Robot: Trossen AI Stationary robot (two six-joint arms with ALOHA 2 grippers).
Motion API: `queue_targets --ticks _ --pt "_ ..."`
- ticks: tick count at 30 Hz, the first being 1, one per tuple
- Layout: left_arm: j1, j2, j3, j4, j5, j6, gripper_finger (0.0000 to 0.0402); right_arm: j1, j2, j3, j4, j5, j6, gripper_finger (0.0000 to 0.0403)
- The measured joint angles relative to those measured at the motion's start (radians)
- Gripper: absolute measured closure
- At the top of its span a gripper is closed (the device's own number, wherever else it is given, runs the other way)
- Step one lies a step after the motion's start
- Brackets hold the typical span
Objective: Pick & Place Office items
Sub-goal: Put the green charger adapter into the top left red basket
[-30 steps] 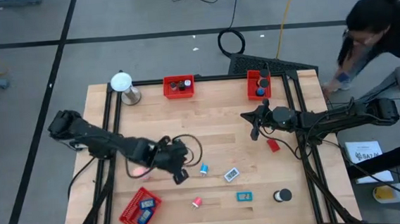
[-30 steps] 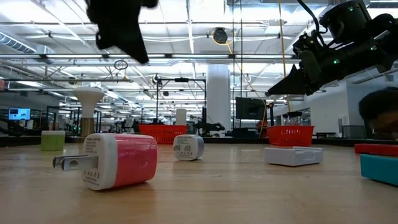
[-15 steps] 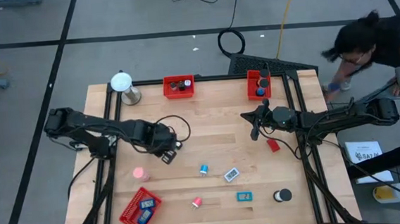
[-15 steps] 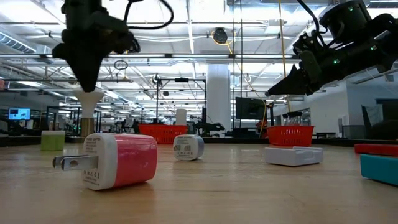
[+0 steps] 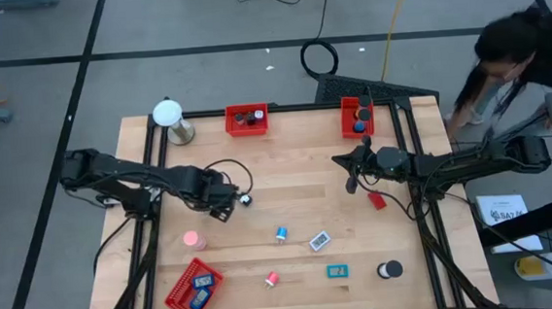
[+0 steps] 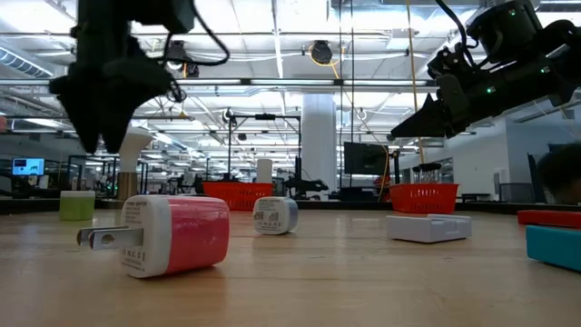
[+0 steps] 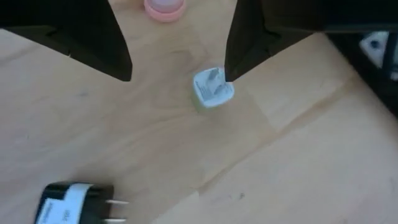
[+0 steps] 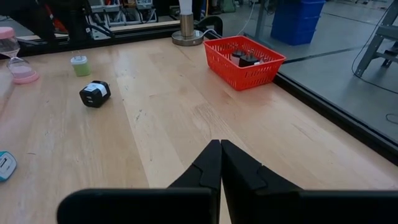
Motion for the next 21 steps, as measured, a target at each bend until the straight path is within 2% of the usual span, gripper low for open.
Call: queue_targets --ticks 4,10,14,21 --pt "0.020 -0.058 -0.120 0.062 0.017 -0.076 0.0141 0.000 0.000 0.000 -0.001 0.000 -0.020 0.0403" --pt "0.032 -0.158 -0.230 0.164 0.020 -0.167 0.0148 0.000 0.000 0.000 -0.003 0.000 -0.020 0.0403" --pt "0.033 -0.148 -0.297 0.263 0.041 -0.195 0.0148 0.000 0.000 0.000 0.002 0.000 -0.020 0.0403" --pt "0.050 -0.126 -0.327 0.334 0.003 -0.183 0.0149 0.000 0.005 0.000 0.008 0.002 -0.020 0.0403"
